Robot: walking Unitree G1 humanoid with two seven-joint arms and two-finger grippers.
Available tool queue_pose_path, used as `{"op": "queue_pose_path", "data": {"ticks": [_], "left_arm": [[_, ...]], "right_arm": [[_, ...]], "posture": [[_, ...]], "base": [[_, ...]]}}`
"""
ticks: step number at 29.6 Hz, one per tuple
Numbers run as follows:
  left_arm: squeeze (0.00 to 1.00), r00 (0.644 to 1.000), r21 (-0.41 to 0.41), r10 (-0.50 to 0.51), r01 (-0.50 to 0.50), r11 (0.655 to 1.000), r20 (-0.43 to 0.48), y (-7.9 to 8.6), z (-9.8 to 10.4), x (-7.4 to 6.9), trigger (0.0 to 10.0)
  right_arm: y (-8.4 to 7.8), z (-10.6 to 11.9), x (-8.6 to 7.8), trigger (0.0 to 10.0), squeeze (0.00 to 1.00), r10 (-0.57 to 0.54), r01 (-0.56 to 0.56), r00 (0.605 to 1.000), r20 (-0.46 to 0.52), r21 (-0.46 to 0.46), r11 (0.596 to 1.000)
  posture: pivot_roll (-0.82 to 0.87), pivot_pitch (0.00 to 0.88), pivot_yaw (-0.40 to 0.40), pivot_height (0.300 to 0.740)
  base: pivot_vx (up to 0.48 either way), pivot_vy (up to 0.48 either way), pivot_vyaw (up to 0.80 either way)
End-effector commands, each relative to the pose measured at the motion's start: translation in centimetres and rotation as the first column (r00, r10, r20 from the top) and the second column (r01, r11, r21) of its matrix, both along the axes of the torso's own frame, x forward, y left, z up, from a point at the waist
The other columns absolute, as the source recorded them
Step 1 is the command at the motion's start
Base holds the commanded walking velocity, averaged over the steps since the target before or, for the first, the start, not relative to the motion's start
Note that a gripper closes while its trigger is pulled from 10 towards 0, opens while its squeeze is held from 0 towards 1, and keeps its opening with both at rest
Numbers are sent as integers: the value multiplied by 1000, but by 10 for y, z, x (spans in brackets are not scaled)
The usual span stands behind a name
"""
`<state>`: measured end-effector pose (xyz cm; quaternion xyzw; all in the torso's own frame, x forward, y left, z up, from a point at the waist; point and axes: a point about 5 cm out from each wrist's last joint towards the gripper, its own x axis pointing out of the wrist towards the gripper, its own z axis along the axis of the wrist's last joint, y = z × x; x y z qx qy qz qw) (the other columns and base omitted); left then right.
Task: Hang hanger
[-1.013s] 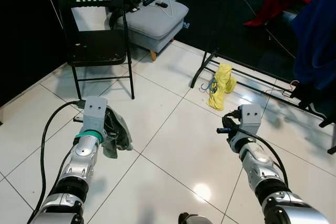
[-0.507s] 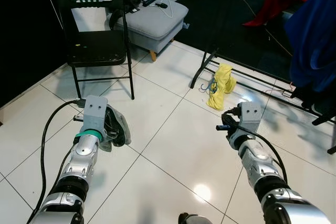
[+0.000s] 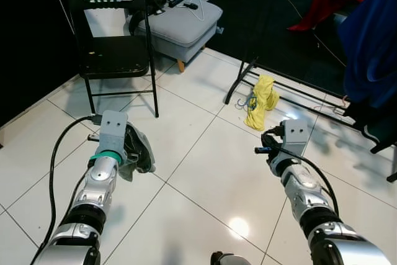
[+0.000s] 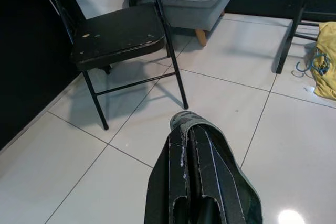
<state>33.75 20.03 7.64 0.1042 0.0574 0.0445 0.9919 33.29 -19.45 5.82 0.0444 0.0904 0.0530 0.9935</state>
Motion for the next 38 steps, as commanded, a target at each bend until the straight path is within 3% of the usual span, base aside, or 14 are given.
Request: {"op": "queue_pose_path", "data": {"ticks": [1,38], "left_arm": [[0,1000,-4,2,-2,1000,-4,-2,-3,0,10000],[0,999,26,35,-35,999,-12,15,-7,-9,10000]], "right_arm": [[1,-4,-2,10000,0,-7,7,1000,-19,6,1000],[15,-6,0,10000,0,22,-21,999,-27,24,999]], "posture": [[-43,0,39,740],[8,0,47,740]], "base": [[0,0,0],[0,0,0]]}}
